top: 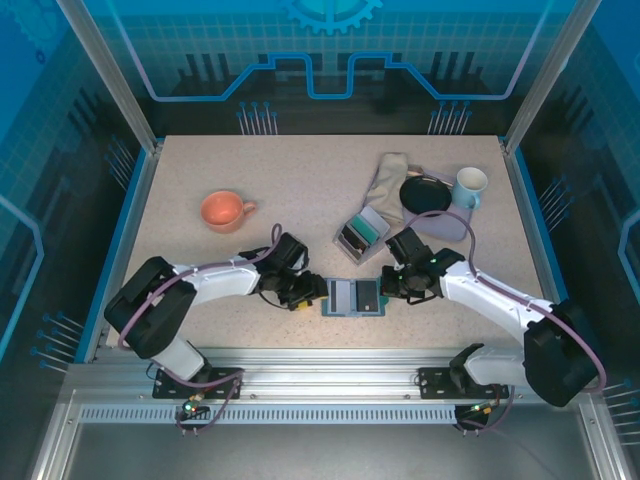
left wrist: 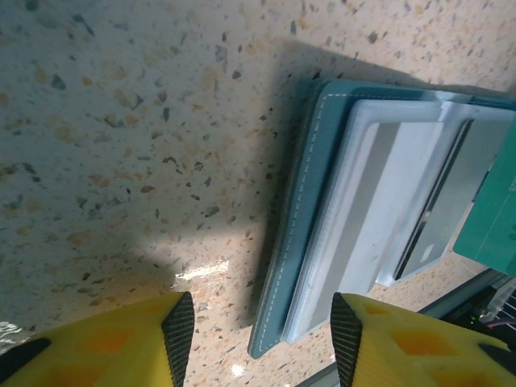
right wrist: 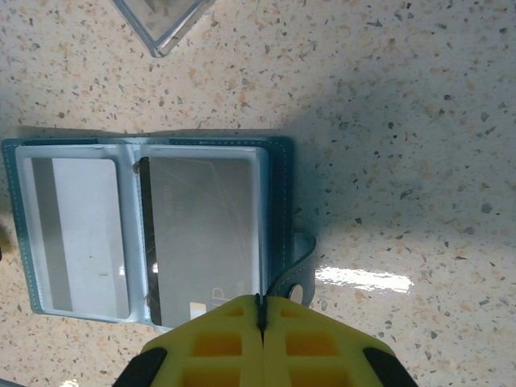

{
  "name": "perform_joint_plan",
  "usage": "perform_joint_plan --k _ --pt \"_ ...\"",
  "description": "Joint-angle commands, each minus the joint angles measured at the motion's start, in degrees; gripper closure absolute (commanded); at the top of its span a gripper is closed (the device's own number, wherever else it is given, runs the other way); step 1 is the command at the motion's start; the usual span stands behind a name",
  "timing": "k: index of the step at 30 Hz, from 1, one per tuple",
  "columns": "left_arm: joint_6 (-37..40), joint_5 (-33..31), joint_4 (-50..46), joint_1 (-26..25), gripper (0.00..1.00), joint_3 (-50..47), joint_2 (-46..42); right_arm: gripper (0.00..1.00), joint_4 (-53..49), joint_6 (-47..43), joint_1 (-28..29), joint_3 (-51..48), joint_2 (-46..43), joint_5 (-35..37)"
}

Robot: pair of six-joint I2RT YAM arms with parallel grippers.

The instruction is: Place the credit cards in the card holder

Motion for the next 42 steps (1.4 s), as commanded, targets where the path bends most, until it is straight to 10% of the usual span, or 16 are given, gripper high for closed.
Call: perform_joint_plan --k 1,26,42 --pt "0.61 1.39 0.74 -0.47 0.52 2.15 1.53 1.0 -0.4 -0.97 0.4 -0.6 0.52 1.27" --pt "1.06 1.05 1.07 -2.18 0.76 3.94 7.55 1.0 14.17 3.83 -5.58 -8.25 -1.68 -14.4" --pt "0.8 0.34 0.57 -2.27 0.8 3.74 7.82 1.0 6.79 -3.62 -6.59 -7.76 -5.65 -8.43"
